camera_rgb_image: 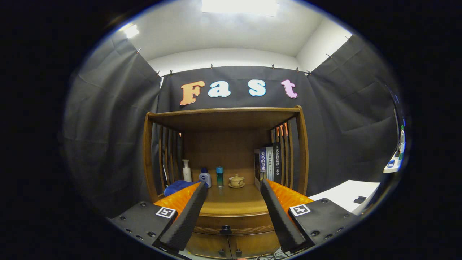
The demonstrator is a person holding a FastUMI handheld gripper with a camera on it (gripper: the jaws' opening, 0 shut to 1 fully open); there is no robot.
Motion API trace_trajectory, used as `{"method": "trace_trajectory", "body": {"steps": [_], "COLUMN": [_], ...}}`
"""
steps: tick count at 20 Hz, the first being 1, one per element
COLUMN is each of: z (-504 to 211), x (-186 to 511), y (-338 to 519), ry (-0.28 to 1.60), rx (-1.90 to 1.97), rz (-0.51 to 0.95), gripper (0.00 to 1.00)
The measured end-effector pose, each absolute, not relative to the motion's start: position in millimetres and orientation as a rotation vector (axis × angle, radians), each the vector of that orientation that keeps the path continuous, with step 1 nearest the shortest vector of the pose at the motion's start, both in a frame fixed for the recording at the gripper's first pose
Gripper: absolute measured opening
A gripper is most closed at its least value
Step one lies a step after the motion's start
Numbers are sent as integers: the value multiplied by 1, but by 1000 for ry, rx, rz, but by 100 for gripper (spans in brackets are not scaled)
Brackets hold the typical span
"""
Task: Pull open the drawer, take out the items inside it, and place them on the countertop above the cabinet.
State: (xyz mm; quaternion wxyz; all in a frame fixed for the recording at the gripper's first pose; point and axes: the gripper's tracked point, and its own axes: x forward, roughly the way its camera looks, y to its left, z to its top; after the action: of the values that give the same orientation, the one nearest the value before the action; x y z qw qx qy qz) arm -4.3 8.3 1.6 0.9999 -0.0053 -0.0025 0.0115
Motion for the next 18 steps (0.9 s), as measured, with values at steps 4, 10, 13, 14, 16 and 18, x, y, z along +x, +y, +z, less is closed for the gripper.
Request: {"method": "trace_trajectory", "body": {"steps": [4,10,13,14,16,18], "z": [3,3,7,8,7,6], "x": [-4,-2,-3,-4,-4,-5], "y": [8,7,1,-1,-4,-3], "ry": [-7,-11,-19,-21,-23,-20], "rx": [-11,-11,-7,-3,-2,-4], "rz": [22,24,12,9,4,4], "gripper": [99,99,99,99,99,99]}}
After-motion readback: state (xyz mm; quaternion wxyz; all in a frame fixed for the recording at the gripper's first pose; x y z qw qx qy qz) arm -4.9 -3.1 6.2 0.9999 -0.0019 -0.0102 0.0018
